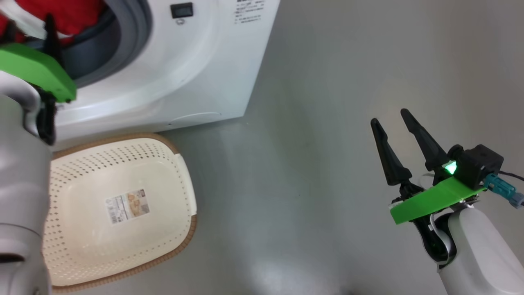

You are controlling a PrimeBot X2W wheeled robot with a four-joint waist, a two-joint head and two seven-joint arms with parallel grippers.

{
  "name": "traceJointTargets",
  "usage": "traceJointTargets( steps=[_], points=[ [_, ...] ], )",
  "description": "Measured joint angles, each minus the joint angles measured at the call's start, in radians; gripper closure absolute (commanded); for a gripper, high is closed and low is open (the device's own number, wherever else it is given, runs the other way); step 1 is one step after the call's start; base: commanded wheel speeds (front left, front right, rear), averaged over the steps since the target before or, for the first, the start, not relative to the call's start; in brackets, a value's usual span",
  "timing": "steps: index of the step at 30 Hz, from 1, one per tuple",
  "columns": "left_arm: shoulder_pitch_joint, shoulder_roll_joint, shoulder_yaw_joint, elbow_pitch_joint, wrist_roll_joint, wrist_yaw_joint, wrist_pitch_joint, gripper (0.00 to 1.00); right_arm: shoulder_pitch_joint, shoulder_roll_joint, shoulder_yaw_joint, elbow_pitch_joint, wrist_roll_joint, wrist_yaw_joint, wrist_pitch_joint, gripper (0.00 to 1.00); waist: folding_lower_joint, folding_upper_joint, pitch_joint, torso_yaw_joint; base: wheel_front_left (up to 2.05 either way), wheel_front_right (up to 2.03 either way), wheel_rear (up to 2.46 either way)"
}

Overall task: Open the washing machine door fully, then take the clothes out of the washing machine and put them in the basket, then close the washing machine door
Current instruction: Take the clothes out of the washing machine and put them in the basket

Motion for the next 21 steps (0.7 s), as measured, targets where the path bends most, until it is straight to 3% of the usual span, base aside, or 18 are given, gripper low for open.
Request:
traceJointTargets(
  steps=[16, 18, 20, 21],
  points=[
    [-0.084, 0.048, -0.016, 0.095, 0.008, 0.030, -0.001, 0.00, -0.028, 0.017, 0.019, -0.001, 0.000, 0.000, 0.000, 0.00, 0.0000, -0.0001, 0.057, -0.057, 0.00, 0.00, 0.00],
    [-0.086, 0.050, -0.021, 0.099, 0.008, 0.030, -0.001, 0.60, -0.028, 0.018, 0.019, -0.001, 0.000, 0.000, 0.000, 0.00, 0.0000, 0.0000, 0.059, -0.058, 0.00, 0.00, 0.00],
    [-0.089, 0.051, -0.024, 0.102, 0.008, 0.030, -0.001, 1.00, -0.029, 0.020, 0.019, -0.001, 0.000, 0.000, 0.000, 0.00, 0.0000, -0.0001, 0.059, -0.058, 0.00, 0.00, 0.00],
    [-0.092, 0.051, -0.026, 0.103, 0.008, 0.030, -0.002, 1.00, -0.029, 0.021, 0.019, -0.001, 0.000, 0.000, 0.000, 0.00, 0.0000, 0.0000, 0.059, -0.058, 0.00, 0.00, 0.00]
  ],
)
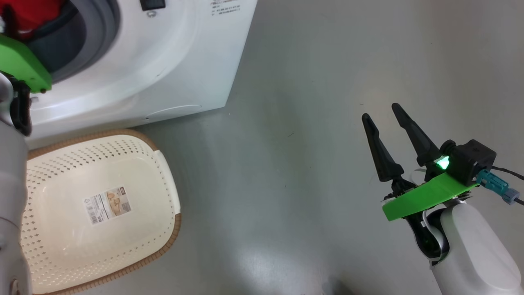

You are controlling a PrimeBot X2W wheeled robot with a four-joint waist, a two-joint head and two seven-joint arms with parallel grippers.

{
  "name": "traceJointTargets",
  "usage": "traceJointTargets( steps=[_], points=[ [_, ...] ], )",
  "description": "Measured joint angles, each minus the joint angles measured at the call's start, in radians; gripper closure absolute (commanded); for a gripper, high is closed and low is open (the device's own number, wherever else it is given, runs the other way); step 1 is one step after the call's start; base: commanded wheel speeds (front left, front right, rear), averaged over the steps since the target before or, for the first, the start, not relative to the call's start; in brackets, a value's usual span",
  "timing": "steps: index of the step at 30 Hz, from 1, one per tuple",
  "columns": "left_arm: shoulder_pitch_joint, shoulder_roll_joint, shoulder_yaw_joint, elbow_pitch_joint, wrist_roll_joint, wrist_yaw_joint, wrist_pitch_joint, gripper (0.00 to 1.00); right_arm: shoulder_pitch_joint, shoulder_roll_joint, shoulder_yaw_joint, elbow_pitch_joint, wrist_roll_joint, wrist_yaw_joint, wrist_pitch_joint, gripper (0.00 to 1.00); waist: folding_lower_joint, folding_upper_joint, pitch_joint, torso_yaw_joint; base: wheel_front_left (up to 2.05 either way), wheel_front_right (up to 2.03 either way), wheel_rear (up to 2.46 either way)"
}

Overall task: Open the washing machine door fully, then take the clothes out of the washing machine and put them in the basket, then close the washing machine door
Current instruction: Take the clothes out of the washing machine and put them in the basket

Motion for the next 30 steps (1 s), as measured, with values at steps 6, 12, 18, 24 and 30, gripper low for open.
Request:
traceJointTargets(
  steps=[6, 12, 18, 24, 30],
  points=[
    [-0.003, 0.000, -0.010, 0.005, -0.001, 0.000, -0.019, 1.00, -0.002, 0.002, 0.001, 0.001, 0.000, 0.000, 0.000, 0.00, 0.0000, 0.0000, -0.010, 0.007, 0.00, 0.00, 0.00],
    [0.028, -0.015, -0.006, 0.007, -0.029, -0.011, -0.062, 1.00, -0.001, 0.000, 0.000, 0.004, 0.000, 0.000, 0.000, 0.00, 0.0000, 0.0000, -0.039, 0.019, 0.00, 0.00, 0.00],
    [0.101, -0.037, 0.005, -0.007, -0.051, -0.021, -0.093, 1.00, 0.007, -0.010, -0.005, 0.006, 0.000, 0.000, 0.000, 0.00, 0.0000, 0.0000, -0.080, 0.035, 0.00, 0.00, 0.00],
    [0.202, -0.055, 0.014, -0.118, -0.065, -0.037, -0.101, 1.00, 0.028, -0.022, -0.021, 0.008, 0.000, 0.000, 0.000, 0.00, 0.0000, 0.0000, -0.123, 0.055, 0.00, 0.00, 0.00],
    [0.337, -0.068, 0.040, -0.272, -0.065, -0.037, -0.101, 1.00, 0.059, -0.036, -0.034, 0.008, 0.000, 0.000, 0.000, 0.00, 0.0000, 0.0000, -0.162, 0.079, 0.00, 0.00, 0.00]
  ],
)
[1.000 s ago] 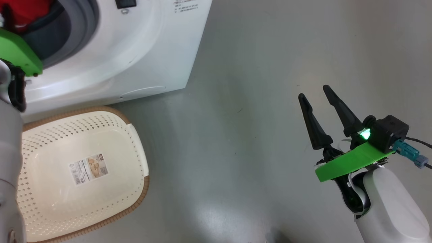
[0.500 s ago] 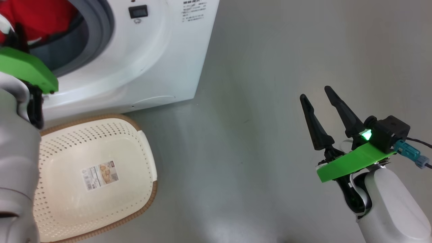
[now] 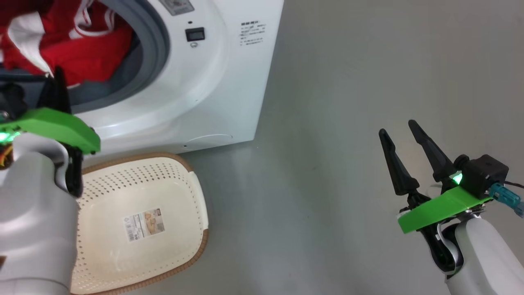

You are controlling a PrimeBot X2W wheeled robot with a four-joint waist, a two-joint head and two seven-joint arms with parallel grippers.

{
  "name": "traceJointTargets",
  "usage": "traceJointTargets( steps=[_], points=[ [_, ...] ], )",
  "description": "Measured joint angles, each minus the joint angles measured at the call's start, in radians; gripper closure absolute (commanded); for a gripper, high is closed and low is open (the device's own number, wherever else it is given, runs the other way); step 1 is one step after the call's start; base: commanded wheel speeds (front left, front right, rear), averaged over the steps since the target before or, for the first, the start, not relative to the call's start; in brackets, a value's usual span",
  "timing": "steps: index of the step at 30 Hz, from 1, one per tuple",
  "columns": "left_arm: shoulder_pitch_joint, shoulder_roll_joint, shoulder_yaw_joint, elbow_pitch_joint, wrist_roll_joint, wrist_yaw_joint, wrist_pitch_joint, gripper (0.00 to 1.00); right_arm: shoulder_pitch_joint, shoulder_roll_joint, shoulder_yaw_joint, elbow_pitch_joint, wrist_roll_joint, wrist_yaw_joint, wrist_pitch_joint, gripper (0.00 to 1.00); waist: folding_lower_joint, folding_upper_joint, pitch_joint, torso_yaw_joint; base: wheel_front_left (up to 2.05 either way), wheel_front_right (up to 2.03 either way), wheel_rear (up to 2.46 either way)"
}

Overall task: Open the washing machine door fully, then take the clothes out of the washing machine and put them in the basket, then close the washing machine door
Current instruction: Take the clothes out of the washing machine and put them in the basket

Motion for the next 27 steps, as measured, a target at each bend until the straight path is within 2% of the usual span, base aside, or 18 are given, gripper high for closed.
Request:
traceJointTargets(
  steps=[15, 22, 27],
  points=[
    [0.255, -0.048, 0.035, -0.338, 0.021, -0.009, 0.000, 1.00, 0.042, -0.007, -0.025, 0.001, -0.007, 0.000, 0.000, 0.00, 0.0000, 0.0000, -0.065, 0.064, 0.00, 0.00, 0.00],
    [0.401, -0.053, 0.045, -0.501, 0.038, -0.009, 0.000, 1.00, 0.052, -0.013, -0.030, 0.004, -0.007, 0.000, 0.000, 0.00, 0.0000, 0.0000, -0.087, 0.082, 0.00, 0.00, 0.00],
    [0.518, -0.065, 0.064, -0.636, 0.039, 0.002, 0.000, 1.00, 0.073, -0.017, -0.037, 0.002, -0.007, 0.000, 0.000, 0.00, 0.0000, 0.0000, -0.093, 0.093, 0.00, 0.00, 0.00]
  ],
)
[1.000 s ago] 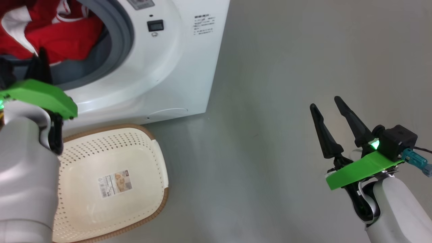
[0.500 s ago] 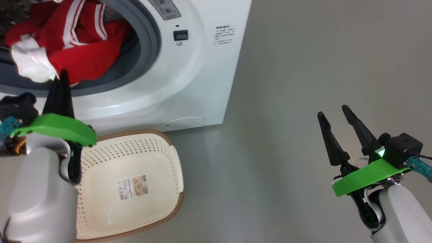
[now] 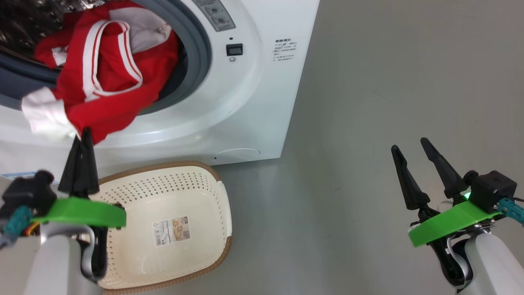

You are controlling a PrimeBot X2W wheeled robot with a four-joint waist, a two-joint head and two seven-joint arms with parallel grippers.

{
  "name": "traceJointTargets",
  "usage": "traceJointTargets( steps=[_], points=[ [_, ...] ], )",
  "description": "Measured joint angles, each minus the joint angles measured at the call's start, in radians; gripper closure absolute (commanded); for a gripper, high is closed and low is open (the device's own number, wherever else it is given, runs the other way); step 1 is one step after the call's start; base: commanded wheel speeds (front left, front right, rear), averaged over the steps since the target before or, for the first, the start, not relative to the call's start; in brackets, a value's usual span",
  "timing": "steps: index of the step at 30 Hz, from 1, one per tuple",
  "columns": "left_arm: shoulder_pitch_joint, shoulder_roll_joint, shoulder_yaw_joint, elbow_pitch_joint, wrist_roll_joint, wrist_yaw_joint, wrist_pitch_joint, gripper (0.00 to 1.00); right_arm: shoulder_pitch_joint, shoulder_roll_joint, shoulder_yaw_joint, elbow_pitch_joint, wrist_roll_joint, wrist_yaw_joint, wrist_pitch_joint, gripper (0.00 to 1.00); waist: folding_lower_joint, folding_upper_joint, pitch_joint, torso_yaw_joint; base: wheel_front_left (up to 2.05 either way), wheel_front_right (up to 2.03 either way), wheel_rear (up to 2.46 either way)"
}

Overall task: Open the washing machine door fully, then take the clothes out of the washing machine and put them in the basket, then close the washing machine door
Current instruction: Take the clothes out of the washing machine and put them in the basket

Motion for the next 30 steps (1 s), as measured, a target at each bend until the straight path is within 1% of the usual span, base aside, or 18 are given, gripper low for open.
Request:
traceJointTargets(
  steps=[8, 13, 19, 22, 25, 27, 30],
  points=[
    [0.182, -0.001, 0.003, -0.200, 0.000, 0.032, 0.016, 1.00, 0.001, -0.003, -0.010, -0.004, 0.000, 0.000, 0.000, 0.00, 0.0000, 0.0000, -0.004, 0.015, 0.00, 0.00, 0.00],
    [0.282, -0.004, -0.002, -0.332, 0.003, 0.062, 0.072, 1.00, 0.001, -0.003, -0.010, -0.005, 0.000, 0.000, 0.000, 0.00, 0.0000, 0.0000, -0.001, 0.023, 0.00, 0.00, 0.00],
    [0.391, -0.010, -0.011, -0.446, 0.003, 0.089, 0.128, 1.00, 0.001, -0.007, -0.008, -0.005, 0.000, 0.000, 0.000, 0.00, 0.0000, 0.0000, 0.004, 0.023, 0.00, 0.00, 0.00],
    [0.424, -0.015, -0.021, -0.463, -0.003, 0.095, 0.144, 1.00, 0.001, -0.010, -0.008, -0.005, 0.000, 0.000, 0.000, 0.00, 0.0000, 0.0000, 0.007, 0.023, 0.00, 0.00, 0.00],
    [0.439, -0.017, -0.033, -0.444, -0.007, 0.095, 0.147, 1.00, 0.001, -0.012, -0.004, -0.005, 0.000, 0.000, 0.000, 0.00, 0.0000, 0.0000, 0.011, 0.022, 0.00, 0.00, 0.00],
    [0.439, -0.020, -0.044, -0.407, -0.014, 0.095, 0.147, 1.00, 0.001, -0.013, -0.001, -0.005, 0.000, 0.000, 0.000, 0.00, -0.0001, 0.0000, 0.015, 0.021, 0.00, 0.00, 0.00],
    [0.429, -0.026, -0.063, -0.315, -0.016, 0.090, 0.136, 1.00, 0.000, -0.013, 0.004, -0.005, 0.000, 0.000, 0.000, 0.00, 0.0000, 0.0000, 0.021, 0.019, 0.00, 0.00, 0.00]
  ],
)
